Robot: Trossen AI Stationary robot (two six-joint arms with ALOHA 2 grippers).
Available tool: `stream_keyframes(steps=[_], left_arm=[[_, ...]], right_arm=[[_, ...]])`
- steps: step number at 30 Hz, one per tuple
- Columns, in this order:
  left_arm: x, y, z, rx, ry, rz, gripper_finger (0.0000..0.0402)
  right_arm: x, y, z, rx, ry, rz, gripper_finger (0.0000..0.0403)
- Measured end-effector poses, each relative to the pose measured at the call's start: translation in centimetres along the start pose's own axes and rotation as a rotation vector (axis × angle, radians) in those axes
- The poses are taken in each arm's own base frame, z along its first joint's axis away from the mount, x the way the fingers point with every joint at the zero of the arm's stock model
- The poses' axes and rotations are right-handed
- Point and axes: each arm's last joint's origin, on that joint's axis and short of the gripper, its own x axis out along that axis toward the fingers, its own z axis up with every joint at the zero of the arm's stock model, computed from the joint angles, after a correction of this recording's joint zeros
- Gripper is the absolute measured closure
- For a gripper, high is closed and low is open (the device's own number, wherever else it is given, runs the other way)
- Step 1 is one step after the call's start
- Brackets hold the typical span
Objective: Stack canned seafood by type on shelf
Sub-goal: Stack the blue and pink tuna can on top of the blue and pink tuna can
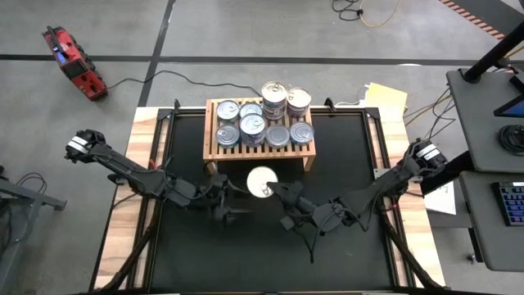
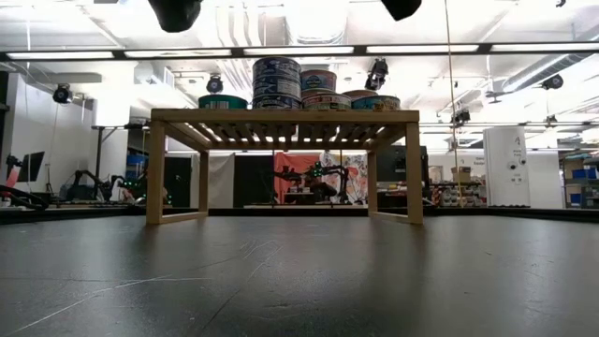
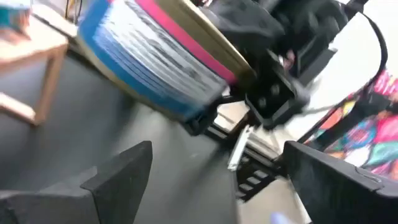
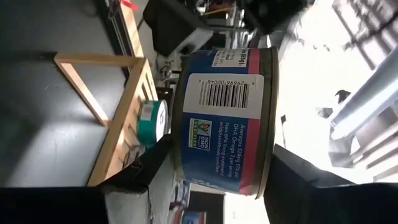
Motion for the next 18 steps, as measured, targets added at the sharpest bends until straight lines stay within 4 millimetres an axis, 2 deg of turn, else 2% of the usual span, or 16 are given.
stream_keyframes(steps=[6,12,18], left_arm=[[-0.8,0.3,0.2,0.17,0.038,0.039,0.0055],[-0.8,0.6,0.0,0.232,0.051,0.08,0.0055],[-0.7,0.9,-0.1,0.236,0.013,0.155,0.0055]], right_arm=[[-0.6,-2.5,-2.9,0.104,-0.023,0.046,0.0225],[-1.3,-6.1,-7.1,0.348,-0.135,0.072,0.0225],[-0.5,-9.6,-11.6,0.608,-0.036,-0.014,0.0225]])
